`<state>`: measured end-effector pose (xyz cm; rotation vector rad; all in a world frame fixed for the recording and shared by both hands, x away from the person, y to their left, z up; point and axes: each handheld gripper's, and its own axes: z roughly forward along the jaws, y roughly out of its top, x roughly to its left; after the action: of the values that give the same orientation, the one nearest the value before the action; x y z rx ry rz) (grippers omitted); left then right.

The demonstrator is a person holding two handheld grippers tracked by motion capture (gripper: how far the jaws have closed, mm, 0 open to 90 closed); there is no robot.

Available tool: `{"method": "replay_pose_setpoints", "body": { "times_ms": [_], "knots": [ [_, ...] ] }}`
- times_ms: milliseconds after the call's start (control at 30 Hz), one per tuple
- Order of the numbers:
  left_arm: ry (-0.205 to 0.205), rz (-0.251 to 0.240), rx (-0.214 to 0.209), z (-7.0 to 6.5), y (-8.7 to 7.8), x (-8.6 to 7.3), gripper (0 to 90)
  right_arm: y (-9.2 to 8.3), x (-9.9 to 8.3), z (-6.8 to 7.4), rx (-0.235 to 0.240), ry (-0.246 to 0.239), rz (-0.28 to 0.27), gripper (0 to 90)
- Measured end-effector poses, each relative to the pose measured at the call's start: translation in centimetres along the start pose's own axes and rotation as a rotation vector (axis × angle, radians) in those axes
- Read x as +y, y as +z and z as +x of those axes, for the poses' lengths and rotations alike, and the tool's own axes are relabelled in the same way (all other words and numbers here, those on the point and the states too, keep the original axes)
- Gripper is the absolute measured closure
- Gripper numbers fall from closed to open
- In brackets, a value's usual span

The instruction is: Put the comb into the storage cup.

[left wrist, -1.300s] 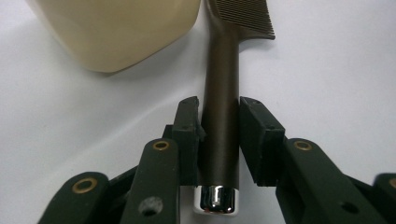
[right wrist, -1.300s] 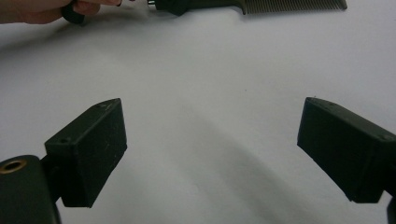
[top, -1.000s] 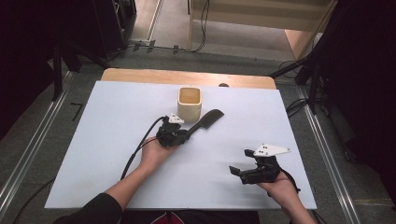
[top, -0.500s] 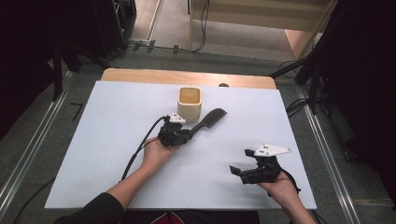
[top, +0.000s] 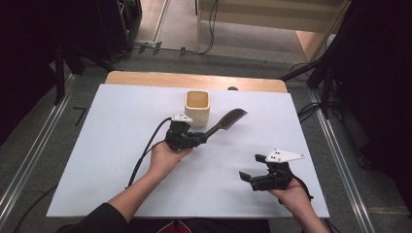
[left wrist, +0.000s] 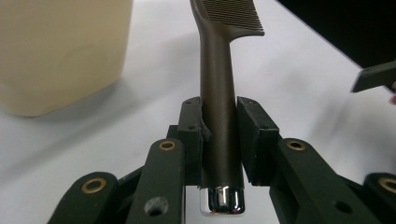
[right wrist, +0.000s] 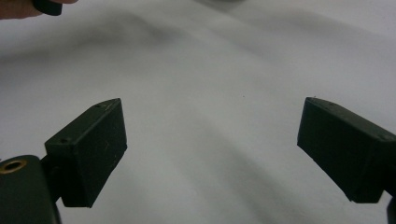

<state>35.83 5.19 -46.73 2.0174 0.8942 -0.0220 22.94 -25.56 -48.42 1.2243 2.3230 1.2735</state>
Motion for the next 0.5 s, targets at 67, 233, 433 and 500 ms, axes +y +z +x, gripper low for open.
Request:
{"method": "replay_pose_setpoints", "body": {
  "times_ms": [67, 233, 433, 500],
  "knots": [
    [-0.016, -0.012, -0.028, -0.2, -0.5, 0.4, 73.4, 0.0, 0.0, 0.0, 0.001, 0.003, -0.005, 6.8],
    [-0.03, -0.036, -0.056, -0.8, -1.3, 1.0, 73.4, -0.1, 0.0, 0.1, 0.0, 0.0, 0.003, 6.8],
    [-0.061, -0.051, -0.086, -1.5, -1.1, 0.9, 73.4, -0.2, 0.2, 0.1, 0.012, 0.022, 0.002, 8.2],
    [-0.074, -0.062, -0.095, -1.8, -0.9, 0.8, 73.4, -0.3, 0.2, 0.1, 0.025, 0.018, 0.006, 15.0]
  ]
}}
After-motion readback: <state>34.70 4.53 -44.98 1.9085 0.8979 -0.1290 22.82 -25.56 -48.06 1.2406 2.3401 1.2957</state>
